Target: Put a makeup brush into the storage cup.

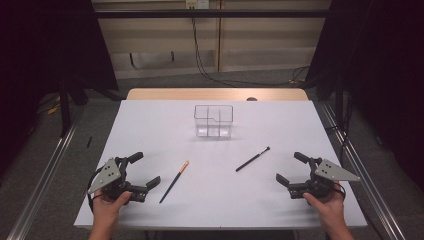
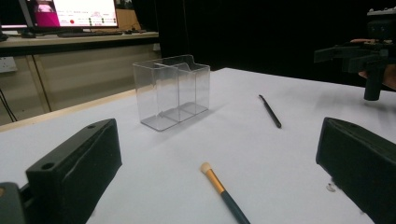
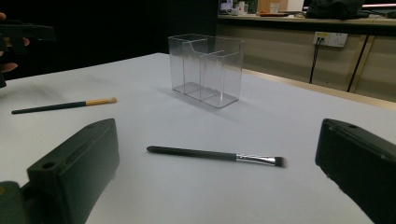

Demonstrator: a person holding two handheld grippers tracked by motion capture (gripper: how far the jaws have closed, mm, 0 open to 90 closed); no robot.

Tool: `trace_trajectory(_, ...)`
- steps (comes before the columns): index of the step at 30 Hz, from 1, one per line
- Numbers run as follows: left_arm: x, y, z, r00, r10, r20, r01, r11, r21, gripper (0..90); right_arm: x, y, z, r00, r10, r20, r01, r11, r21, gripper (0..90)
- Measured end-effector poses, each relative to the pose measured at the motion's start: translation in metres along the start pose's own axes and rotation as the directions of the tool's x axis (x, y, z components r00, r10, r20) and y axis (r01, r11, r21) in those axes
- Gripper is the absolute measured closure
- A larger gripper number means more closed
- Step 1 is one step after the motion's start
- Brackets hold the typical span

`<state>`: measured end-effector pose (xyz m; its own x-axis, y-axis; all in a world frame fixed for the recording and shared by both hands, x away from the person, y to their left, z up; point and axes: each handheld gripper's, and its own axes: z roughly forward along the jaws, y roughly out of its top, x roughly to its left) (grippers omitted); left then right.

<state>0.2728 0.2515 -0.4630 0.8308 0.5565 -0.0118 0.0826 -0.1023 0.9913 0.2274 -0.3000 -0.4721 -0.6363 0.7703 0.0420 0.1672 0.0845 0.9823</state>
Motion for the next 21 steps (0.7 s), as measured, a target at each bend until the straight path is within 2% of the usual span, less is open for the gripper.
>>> trace_trajectory(5, -0.001, 0.000, 0.002, 0.9999, -0.010, -0.001, 0.010, 0.9999, -0.010, 0.0, 0.000, 0.001, 0.000, 1.0000, -0.001, -0.002, 0.001, 1.000, -0.005, 0.0)
trace_trajectory(12, -0.004, 0.002, 0.006, 0.9999, 0.008, 0.013, -0.008, 0.9999, 0.007, 0.0, 0.000, 0.000, 0.000, 1.0000, -0.005, -0.001, 0.005, 1.000, 0.000, 0.0)
trace_trajectory(21, -0.005, 0.003, 0.013, 0.9998, -0.001, 0.021, 0.001, 1.0000, 0.005, 0.0, 0.002, -0.001, -0.002, 1.0000, -0.007, -0.002, 0.007, 1.000, 0.008, 0.0)
